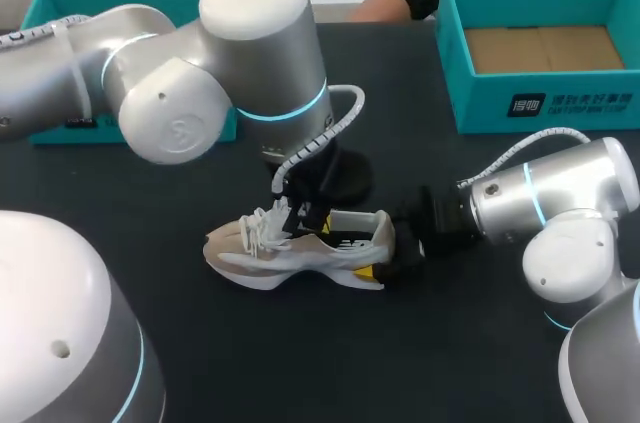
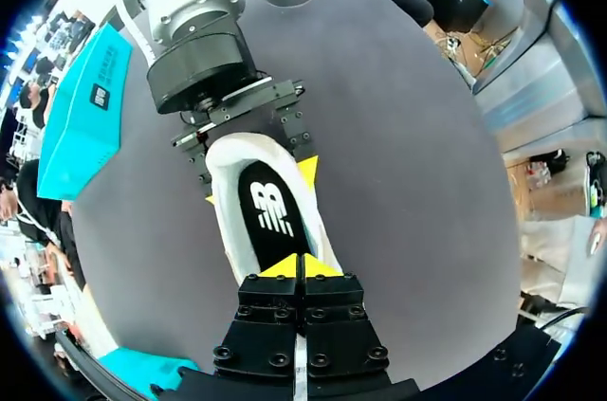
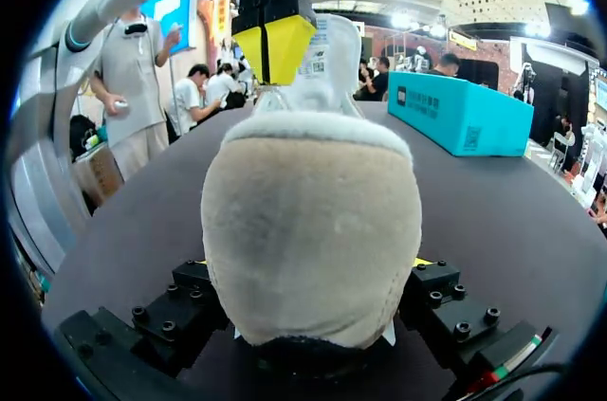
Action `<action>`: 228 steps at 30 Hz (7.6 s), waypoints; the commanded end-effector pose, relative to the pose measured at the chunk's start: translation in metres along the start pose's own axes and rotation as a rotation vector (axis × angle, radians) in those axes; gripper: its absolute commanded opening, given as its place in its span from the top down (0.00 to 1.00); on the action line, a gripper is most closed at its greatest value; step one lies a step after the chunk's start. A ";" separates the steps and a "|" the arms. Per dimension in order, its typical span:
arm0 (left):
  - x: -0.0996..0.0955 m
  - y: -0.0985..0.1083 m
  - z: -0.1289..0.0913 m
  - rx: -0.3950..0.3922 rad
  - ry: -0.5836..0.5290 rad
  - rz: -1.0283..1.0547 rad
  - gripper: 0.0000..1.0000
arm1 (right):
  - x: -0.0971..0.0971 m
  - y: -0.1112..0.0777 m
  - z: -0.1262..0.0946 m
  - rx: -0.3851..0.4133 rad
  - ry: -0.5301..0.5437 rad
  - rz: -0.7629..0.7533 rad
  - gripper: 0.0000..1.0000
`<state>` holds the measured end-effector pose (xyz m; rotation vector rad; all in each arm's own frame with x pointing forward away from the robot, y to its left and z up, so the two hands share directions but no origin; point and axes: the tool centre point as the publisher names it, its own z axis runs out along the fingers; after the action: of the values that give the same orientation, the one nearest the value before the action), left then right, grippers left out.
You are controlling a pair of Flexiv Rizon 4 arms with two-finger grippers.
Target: Take the shoe out of the shoebox, open the shoe tongue, remove and reinsert the insole, then place the shoe into the shoebox
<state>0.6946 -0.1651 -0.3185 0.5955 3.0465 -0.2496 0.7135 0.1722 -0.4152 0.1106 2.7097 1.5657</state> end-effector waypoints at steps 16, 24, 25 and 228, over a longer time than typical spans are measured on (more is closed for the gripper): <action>-0.010 0.003 0.057 0.049 0.117 -0.003 1.00 | -0.001 -0.001 0.005 0.005 -0.002 0.001 1.00; 0.001 0.005 0.064 0.059 0.139 -0.014 1.00 | -0.001 -0.001 0.005 0.005 -0.002 0.001 1.00; 0.002 0.004 0.064 0.061 0.142 -0.014 1.00 | -0.001 -0.001 0.005 0.005 -0.002 0.001 1.00; -0.021 -0.034 0.009 0.356 -0.546 -0.193 1.00 | -0.001 -0.001 0.005 0.005 -0.002 0.001 1.00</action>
<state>0.7008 -0.2053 -0.3202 0.1769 2.5273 -0.8115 0.7137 0.1725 -0.4154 0.1106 2.7087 1.5670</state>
